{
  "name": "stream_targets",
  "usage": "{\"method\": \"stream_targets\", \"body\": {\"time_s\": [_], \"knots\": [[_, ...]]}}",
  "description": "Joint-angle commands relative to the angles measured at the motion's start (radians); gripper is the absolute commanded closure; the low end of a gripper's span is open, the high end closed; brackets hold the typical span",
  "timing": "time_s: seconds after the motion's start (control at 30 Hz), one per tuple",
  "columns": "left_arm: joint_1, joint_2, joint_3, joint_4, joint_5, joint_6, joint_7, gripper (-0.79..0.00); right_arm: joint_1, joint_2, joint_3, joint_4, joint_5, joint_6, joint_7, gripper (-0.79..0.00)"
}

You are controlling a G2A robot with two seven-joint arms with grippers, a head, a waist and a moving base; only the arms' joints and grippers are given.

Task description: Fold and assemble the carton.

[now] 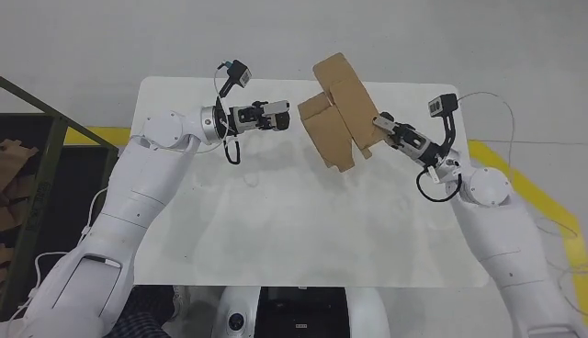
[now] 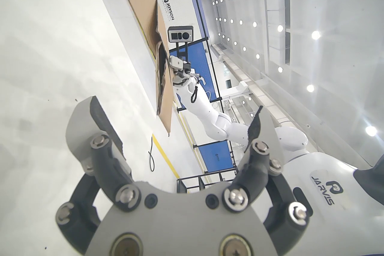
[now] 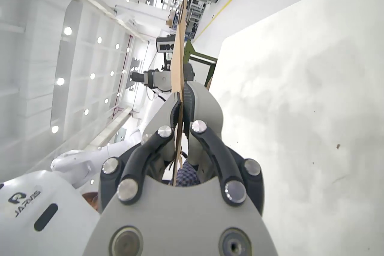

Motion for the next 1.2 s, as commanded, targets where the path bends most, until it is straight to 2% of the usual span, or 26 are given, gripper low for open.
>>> {"method": "stream_targets", "body": {"time_s": [0.0, 0.13, 0.3, 0.5, 0.73, 0.77, 0.8, 0.83, 1.03, 1.07, 1.17], "knots": [[0.0, 0.0, 0.0, 0.0, 0.0, 0.0, 0.0, -0.785, -0.026, 0.0, 0.009, -0.055, 0.001, 0.055, -0.058, 0.0], [0.0, 0.0, 0.0, 0.0, 0.0, 0.0, 0.0, -0.785, -0.072, -0.002, 0.015, -0.153, 0.001, 0.15, -0.155, 0.0], [0.035, -0.001, 0.011, -0.058, 0.047, 0.028, 0.061, -0.785, -0.1, -0.012, -0.009, -0.229, -0.01, 0.22, -0.26, 0.0], [0.053, -0.004, 0.021, -0.099, 0.067, 0.052, 0.099, -0.785, -0.094, -0.031, -0.05, -0.234, -0.024, 0.255, -0.389, 0.0], [0.055, -0.011, 0.032, -0.111, 0.072, 0.078, 0.141, -0.785, -0.089, -0.05, -0.091, -0.236, -0.064, 0.267, -0.485, 0.0], [0.053, -0.012, 0.036, -0.11, 0.077, 0.078, 0.152, -0.526, -0.091, -0.052, -0.095, -0.238, -0.065, 0.266, -0.499, 0.0], [0.051, -0.014, 0.04, -0.108, 0.079, 0.079, 0.163, -0.354, -0.092, -0.055, -0.098, -0.238, -0.067, 0.265, -0.515, 0.0], [0.05, -0.017, 0.046, -0.104, 0.076, 0.084, 0.169, -0.292, -0.093, -0.057, -0.101, -0.238, -0.07, 0.265, -0.528, 0.0], [0.031, -0.029, 0.068, -0.062, 0.046, 0.109, 0.178, -0.172, -0.097, -0.07, -0.122, -0.249, -0.105, 0.26, -0.575, 0.0], [0.027, -0.031, 0.071, -0.054, 0.043, 0.112, 0.178, -0.12, -0.098, -0.072, -0.125, -0.251, -0.106, 0.256, -0.58, 0.0], [0.015, -0.036, 0.078, -0.034, 0.039, 0.119, 0.181, -0.055, -0.1, -0.078, -0.133, -0.256, -0.118, 0.245, -0.591, 0.0]]}}
